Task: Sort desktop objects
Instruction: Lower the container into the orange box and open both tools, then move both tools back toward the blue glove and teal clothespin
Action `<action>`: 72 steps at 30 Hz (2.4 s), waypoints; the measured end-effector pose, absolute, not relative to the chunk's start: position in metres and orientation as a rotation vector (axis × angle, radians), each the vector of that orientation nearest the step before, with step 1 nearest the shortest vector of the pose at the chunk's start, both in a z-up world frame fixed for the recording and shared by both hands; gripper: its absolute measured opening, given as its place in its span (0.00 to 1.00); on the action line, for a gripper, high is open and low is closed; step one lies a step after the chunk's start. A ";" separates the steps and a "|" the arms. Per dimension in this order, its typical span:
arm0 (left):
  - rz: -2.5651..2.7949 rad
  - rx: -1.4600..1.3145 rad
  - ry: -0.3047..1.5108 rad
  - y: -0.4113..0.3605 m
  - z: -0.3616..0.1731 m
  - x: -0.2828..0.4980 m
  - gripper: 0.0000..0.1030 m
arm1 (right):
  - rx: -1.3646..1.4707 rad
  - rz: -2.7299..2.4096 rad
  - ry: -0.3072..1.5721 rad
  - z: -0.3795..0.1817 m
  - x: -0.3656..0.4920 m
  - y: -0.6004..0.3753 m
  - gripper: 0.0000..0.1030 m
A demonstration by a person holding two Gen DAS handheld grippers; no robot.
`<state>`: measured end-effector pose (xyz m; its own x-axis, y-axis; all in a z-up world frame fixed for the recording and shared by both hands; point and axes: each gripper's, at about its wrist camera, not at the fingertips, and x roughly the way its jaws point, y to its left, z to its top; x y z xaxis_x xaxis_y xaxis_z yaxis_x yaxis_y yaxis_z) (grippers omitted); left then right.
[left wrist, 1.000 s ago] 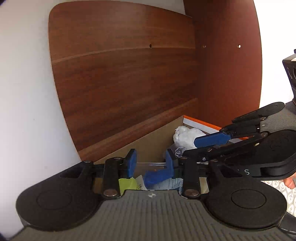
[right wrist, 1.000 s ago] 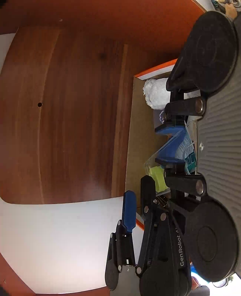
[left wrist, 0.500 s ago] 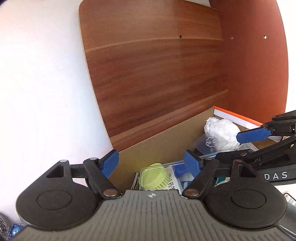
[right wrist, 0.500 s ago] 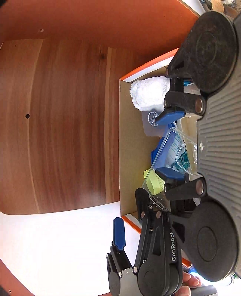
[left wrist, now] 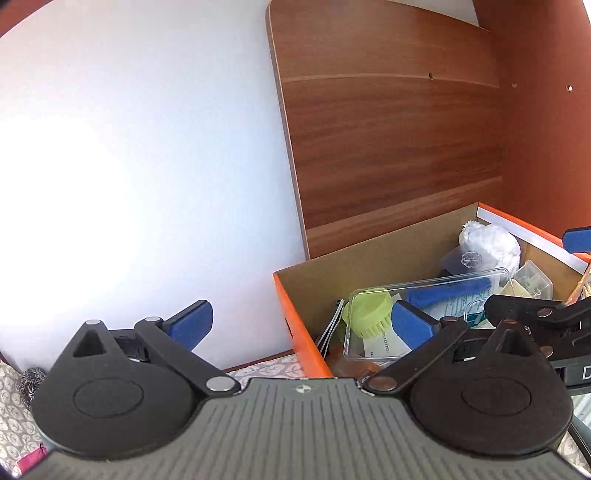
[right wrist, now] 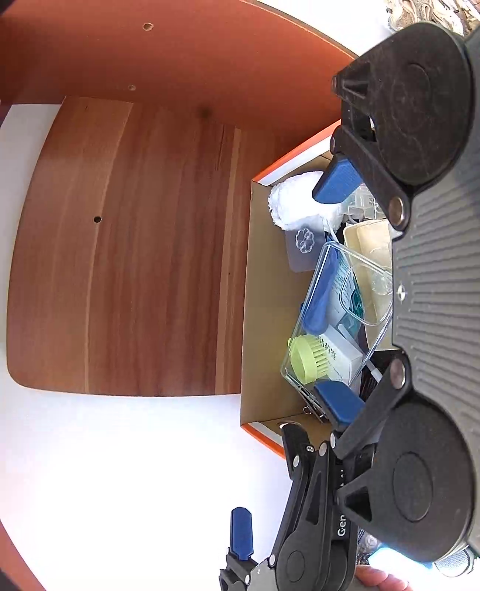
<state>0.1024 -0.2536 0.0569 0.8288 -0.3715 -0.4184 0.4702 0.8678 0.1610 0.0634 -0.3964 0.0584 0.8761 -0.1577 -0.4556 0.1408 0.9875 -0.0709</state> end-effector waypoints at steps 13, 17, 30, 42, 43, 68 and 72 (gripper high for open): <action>-0.363 0.212 0.432 -0.197 0.057 0.082 1.00 | -0.108 -0.158 0.467 0.064 0.038 -0.333 1.00; -0.295 0.202 0.437 -0.174 0.055 0.072 1.00 | -0.110 -0.132 0.464 0.064 0.030 -0.308 1.00; -0.185 0.125 0.515 -0.100 0.046 0.064 1.00 | -0.076 -0.026 0.486 0.057 0.017 -0.230 1.00; -0.100 0.150 0.531 -0.054 0.035 0.044 1.00 | 0.012 0.119 0.503 0.037 0.005 -0.180 1.00; -0.100 0.152 0.537 -0.050 0.033 0.042 1.00 | 0.009 0.127 0.508 0.035 0.002 -0.177 1.00; -0.334 0.175 0.604 -0.032 -0.022 -0.032 1.00 | -0.018 0.199 0.514 -0.015 -0.065 -0.180 1.00; -0.326 0.160 0.645 -0.036 -0.038 -0.011 1.00 | -0.010 0.223 0.523 -0.018 -0.061 -0.179 1.00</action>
<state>-0.0109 -0.0363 -0.0379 0.7502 -0.2477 -0.6130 0.3466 0.9369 0.0455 -0.0608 -0.1791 -0.0184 0.8428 0.2087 -0.4961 -0.2136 0.9758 0.0477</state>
